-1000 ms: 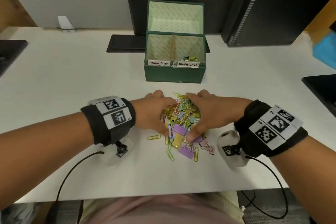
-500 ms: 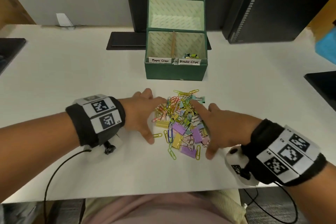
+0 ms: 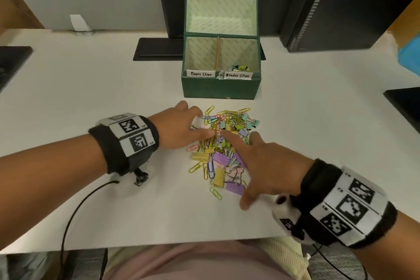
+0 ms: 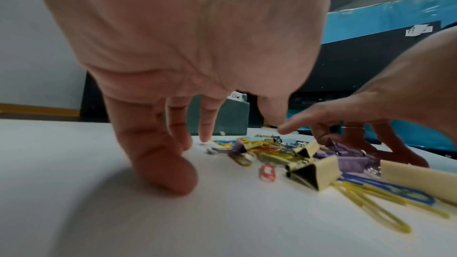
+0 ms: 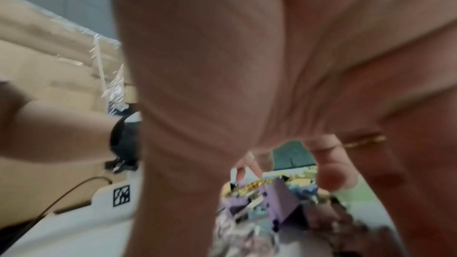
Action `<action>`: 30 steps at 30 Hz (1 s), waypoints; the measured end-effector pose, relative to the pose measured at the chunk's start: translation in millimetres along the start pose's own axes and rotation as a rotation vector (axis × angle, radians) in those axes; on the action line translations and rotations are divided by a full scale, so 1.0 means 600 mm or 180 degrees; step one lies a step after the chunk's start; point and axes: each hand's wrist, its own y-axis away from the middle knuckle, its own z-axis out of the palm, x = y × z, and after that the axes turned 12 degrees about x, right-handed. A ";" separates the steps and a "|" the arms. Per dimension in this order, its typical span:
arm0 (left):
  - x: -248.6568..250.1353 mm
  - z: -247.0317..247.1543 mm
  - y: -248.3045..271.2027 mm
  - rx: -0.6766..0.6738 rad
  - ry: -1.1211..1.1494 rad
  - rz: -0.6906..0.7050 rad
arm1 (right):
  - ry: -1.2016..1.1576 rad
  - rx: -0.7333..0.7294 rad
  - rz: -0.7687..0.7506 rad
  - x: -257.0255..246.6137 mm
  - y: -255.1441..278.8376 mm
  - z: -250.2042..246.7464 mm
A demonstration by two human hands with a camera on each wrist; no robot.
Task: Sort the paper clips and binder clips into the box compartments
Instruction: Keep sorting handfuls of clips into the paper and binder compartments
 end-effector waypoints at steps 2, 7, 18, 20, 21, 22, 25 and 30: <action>0.011 0.003 -0.004 -0.0038 0.0190 0.0113 | -0.0082 0.0140 0.0048 -0.004 -0.015 -0.002; 0.014 -0.007 0.004 0.0059 0.0457 0.0381 | -0.0388 0.0306 0.0093 0.014 -0.025 -0.021; 0.016 0.017 0.024 -0.0447 -0.0200 0.0511 | -0.0188 0.0247 0.0093 0.031 -0.044 -0.026; 0.021 0.015 0.020 -0.0296 -0.0004 0.0470 | -0.0364 0.0363 0.0161 0.033 -0.052 -0.026; 0.022 0.014 0.020 -0.0211 0.0050 0.0439 | -0.0325 0.0368 0.0180 0.037 -0.054 -0.029; 0.021 0.012 0.023 -0.0136 0.0071 0.0400 | -0.0231 0.0350 0.0203 0.042 -0.054 -0.032; 0.019 0.011 0.037 -0.0212 -0.0100 0.0288 | -0.0065 0.0206 0.0344 0.047 -0.050 -0.043; 0.034 0.020 0.025 -0.0351 -0.0220 0.0294 | 0.0031 -0.0090 0.0305 0.027 -0.066 -0.050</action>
